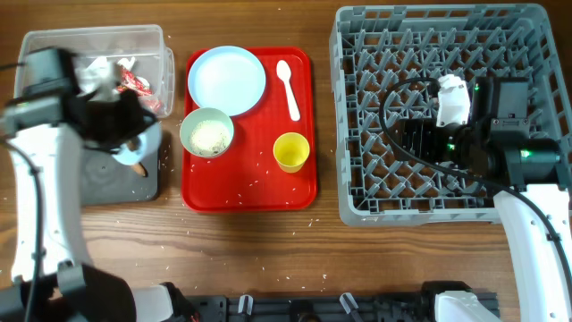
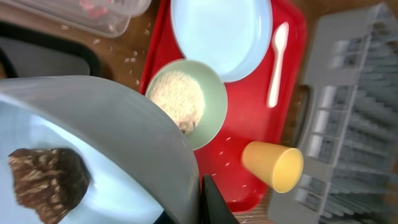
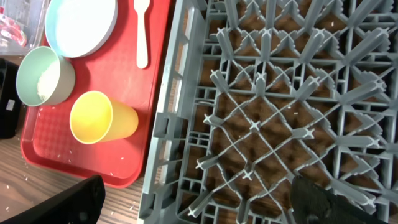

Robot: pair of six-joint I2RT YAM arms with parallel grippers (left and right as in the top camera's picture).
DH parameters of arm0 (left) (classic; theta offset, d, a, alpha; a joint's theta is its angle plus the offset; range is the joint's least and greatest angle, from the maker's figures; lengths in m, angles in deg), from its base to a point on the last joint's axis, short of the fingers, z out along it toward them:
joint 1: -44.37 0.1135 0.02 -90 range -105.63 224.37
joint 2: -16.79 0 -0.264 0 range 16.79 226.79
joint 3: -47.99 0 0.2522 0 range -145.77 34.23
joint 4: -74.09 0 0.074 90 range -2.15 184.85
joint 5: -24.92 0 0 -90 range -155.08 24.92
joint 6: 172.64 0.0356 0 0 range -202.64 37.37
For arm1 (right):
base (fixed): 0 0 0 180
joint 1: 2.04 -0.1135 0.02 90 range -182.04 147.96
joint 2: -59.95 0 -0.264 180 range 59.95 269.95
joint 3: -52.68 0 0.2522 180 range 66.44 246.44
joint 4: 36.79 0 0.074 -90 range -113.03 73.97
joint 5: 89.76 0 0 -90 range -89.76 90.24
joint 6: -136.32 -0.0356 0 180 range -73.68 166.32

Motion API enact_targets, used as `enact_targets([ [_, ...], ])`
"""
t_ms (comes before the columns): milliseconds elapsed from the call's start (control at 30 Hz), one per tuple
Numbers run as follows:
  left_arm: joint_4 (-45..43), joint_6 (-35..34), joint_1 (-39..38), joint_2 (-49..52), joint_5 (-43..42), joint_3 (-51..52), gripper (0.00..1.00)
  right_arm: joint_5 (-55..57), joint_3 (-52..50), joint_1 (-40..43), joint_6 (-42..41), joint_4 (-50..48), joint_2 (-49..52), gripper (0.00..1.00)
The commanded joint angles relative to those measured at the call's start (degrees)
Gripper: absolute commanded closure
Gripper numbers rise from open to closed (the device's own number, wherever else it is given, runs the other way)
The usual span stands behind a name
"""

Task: Sort waste into correct bins and load items into the dishwasher rack
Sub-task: 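Tip the blue bowl over the black tray to dump the food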

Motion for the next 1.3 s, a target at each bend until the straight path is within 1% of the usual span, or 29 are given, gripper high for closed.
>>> enact_targets([
  [0, 0.68, 13.53, 11.39, 7.15, -22.34, -0.26, 0.96, -0.13, -0.13, 0.20, -0.24, -0.50, 0.24, 0.03],
  [100, 1.60, 17.31, 17.84, 13.84, -32.26, -0.24, 0.96, -0.13, -0.13, 0.20, -0.24, -0.07, 0.24, 0.04],
  [133, 2.97, 18.38, 20.70, 17.38, -37.09, -0.26, 0.96, -0.13, -0.13, 0.20, -0.24, 0.31, 0.24, 0.04],
  [167, 3.96, 18.38, 22.34, 19.43, -39.41, -0.26, 0.96, -0.11, -0.13, 0.20, -0.24, 0.42, 0.24, 0.03],
  [233, 5.62, 18.38, 25.05, 22.34, -41.88, -0.26, 0.96, -0.11, -0.13, 0.20, -0.22, 0.09, 0.24, 0.04],
  [333, 8.13, 18.36, 28.98, 25.88, -43.41, -0.24, 0.96, -0.11, -0.13, 0.20, -0.22, -0.50, 0.24, 0.03],
  [433, 12.04, 18.38, 31.78, 27.26, -47.78, -0.24, 0.96, -0.13, -0.13, 0.20, -0.20, -0.44, 0.24, 0.03],
  [633, 15.43, 17.88, 32.70, 27.23, -57.64, -0.26, 0.96, -0.13, -0.13, 0.20, -0.24, 0.02, 0.24, 0.03],
  [733, 12.79, 17.31, 32.76, 27.23, -58.51, -0.26, 0.96, -0.13, -0.13, 0.20, -0.26, 0.04, 0.24, 0.03],
  [833, 11.80, 13.53, 33.35, 27.23, -58.55, -0.26, 0.96, -0.13, -0.13, 0.20, -0.24, -0.07, 0.24, 0.03],
  [933, 13.46, 9.33, 34.01, 27.21, -59.60, -0.26, 0.96, -0.13, -0.13, 0.20, -0.24, 0.09, 0.24, 0.03],
  [967, 12.26, 9.03, 34.45, 27.21, -59.58, -0.26, 0.96, -0.11, -0.13, 0.20, -0.24, 0.17, 0.24, 0.03],
  [1033, 2.71, 8.74, 35.67, 27.23, -58.86, -0.26, 0.96, -0.13, -0.13, 0.20, -0.24, 0.13, 0.24, 0.03],
  [1067, -0.24, 5.81, 36.30, 27.23, -56.72, -0.26, 0.96, -0.13, -0.13, 0.20, -0.22, 0.09, 0.24, 0.03],
  [1100, 0.33, 3.13, 36.76, 27.23, -55.69, -0.26, 0.96, -0.13, -0.13, 0.20, -0.24, 0.07, 0.24, 0.03],
  [1133, 3.06, 3.58, 36.98, 26.97, -56.89, -0.26, 0.96, -0.13, -0.13, 0.20, -0.24, 0.09, 0.24, 0.03],
  [1200, 4.57, 7.13, 36.61, 25.92, -57.90, -0.26, 0.96, -0.13, -0.13, 0.20, -0.24, -0.04, 0.24, 0.03],
  [1267, 8.81, 13.18, 34.56, 22.38, -55.25, -0.26, 0.96, -0.13, -0.13, 0.20, -0.39, -0.15, 0.24, 0.03],
])
